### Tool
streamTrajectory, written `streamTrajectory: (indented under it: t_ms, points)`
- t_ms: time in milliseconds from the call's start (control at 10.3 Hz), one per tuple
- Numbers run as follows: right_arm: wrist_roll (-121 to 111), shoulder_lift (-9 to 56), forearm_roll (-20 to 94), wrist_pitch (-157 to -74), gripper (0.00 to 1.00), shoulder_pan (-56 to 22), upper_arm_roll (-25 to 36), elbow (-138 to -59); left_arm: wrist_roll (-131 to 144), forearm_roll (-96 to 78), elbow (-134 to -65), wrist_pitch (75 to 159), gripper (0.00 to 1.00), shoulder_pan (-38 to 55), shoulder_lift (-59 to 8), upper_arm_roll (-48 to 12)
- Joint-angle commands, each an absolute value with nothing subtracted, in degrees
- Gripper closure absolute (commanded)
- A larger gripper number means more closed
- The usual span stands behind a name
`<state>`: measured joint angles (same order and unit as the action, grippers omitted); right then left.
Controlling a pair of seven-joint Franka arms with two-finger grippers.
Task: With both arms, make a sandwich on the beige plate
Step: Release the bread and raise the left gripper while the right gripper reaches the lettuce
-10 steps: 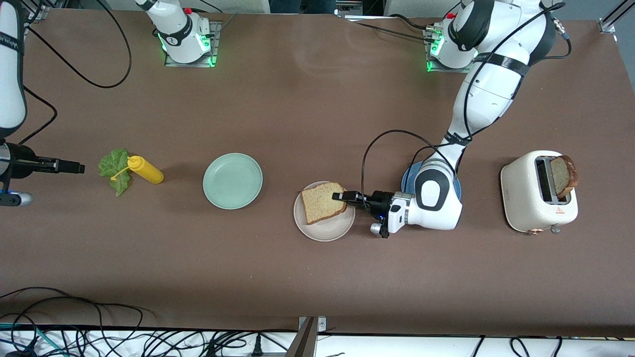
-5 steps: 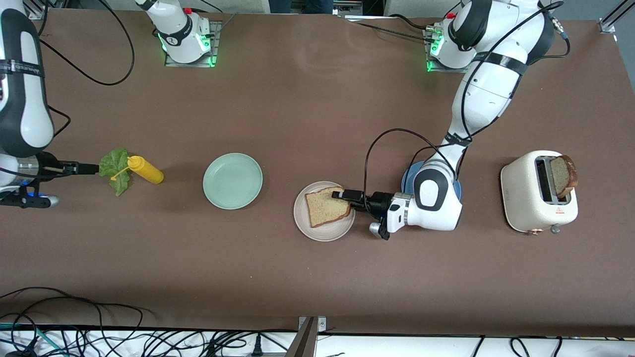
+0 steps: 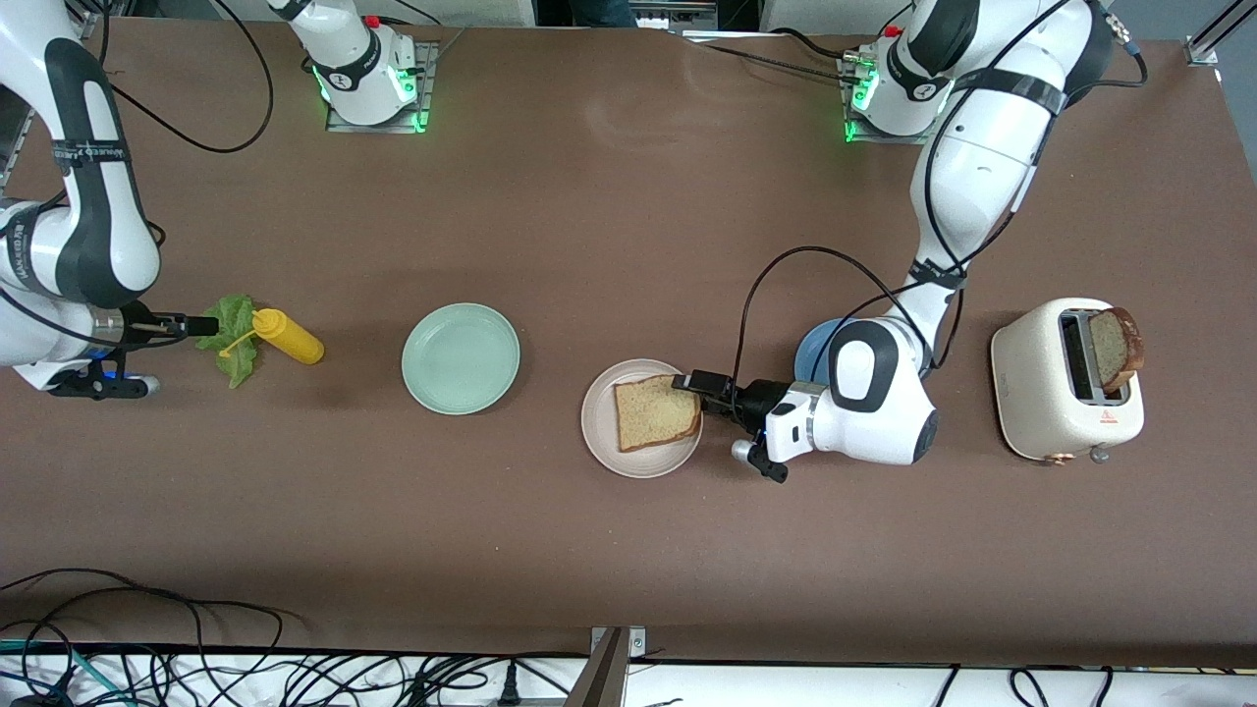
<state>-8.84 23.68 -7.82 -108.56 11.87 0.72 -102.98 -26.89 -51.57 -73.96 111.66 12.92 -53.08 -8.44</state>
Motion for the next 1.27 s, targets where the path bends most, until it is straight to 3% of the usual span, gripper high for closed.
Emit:
streamTrajectory:
  t_ms: [0,292,487,1169]
  points:
    - [-13.0,17.5,-9.6,-118.3,0.0,12.5,1.7,-114.0,-23.3,-46.1,-74.8,111.8,0.0,13.8,-51.2,-7.8]
    - [-17.6,14.0,-9.7,-131.5,0.0,12.5,2.9,-125.2,-15.6,-37.3,-74.8,111.7,0.0,13.8,-48.6,-7.8]
    - [-23.8,14.7,-9.6,-139.7,0.0,12.6,4.0,-128.7,-7.3,-24.9,-75.0,110.7,0.0,13.7,-44.5,-8.2]
    - [-36.6,19.8,-9.5,-148.6,0.0,13.3,4.2,-130.1,-0.6,5.4,-75.3,89.8,0.0,12.4,-26.4,-7.6]
